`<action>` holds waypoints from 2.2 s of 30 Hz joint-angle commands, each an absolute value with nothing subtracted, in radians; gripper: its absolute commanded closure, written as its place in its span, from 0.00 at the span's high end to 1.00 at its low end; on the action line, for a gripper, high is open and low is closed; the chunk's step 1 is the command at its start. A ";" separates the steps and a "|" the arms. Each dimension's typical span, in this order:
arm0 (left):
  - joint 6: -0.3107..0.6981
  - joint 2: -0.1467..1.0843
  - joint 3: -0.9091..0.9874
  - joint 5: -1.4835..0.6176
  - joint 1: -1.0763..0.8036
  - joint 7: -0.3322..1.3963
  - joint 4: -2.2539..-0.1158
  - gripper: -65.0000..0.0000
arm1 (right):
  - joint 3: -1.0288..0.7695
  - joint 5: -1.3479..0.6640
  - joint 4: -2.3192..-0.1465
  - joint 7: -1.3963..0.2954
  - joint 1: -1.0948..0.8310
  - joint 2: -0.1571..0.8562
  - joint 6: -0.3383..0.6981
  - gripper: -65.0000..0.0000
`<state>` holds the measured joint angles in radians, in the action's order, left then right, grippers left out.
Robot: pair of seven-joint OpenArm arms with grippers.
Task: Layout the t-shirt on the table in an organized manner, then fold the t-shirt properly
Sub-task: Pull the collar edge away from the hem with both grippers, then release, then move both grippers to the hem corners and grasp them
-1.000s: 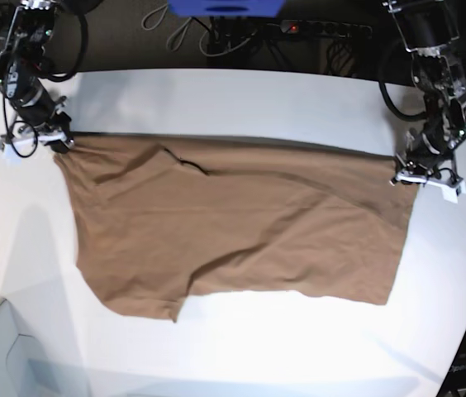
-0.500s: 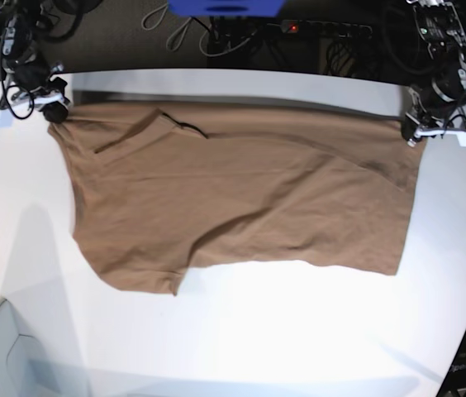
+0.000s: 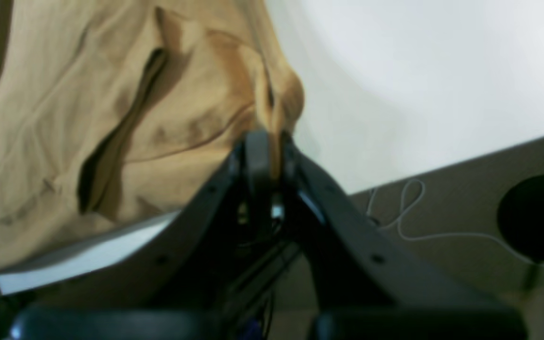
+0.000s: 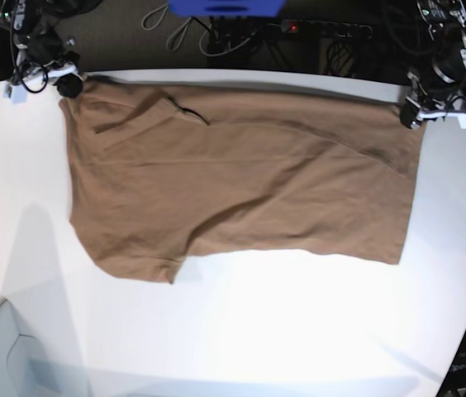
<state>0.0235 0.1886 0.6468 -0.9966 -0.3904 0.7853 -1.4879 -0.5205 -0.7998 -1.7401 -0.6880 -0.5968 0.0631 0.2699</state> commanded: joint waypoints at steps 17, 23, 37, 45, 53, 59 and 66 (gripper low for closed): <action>0.005 0.193 0.832 -1.003 -0.351 1.021 -1.592 0.52 | -0.722 -0.820 -1.758 -0.673 -0.598 0.016 0.292 0.45; 0.005 0.193 0.911 -1.003 -0.334 1.015 -1.676 0.51 | -0.848 -0.820 -1.758 -0.679 -0.545 0.024 0.294 0.45; -0.004 0.202 1.030 -0.990 -0.139 1.018 -1.675 0.51 | -0.587 -0.812 -1.748 -0.685 -0.314 0.295 0.294 0.57; 0.004 0.234 0.934 -0.938 -0.008 1.017 -1.547 0.63 | -0.351 -0.811 -1.567 -0.674 -0.007 0.387 0.294 0.69; 0.004 0.237 0.828 -0.743 0.113 1.015 -1.504 0.65 | -0.016 -0.697 -1.122 -0.579 0.354 0.469 0.294 0.71; 0.004 0.237 0.765 -0.628 0.191 1.015 -1.498 0.65 | 0.145 -0.503 -1.001 -0.410 0.447 0.453 0.294 0.71; 0.005 0.236 0.700 -0.518 0.275 0.983 -1.412 0.66 | 0.154 -0.440 -0.814 -0.302 0.499 0.443 0.294 0.71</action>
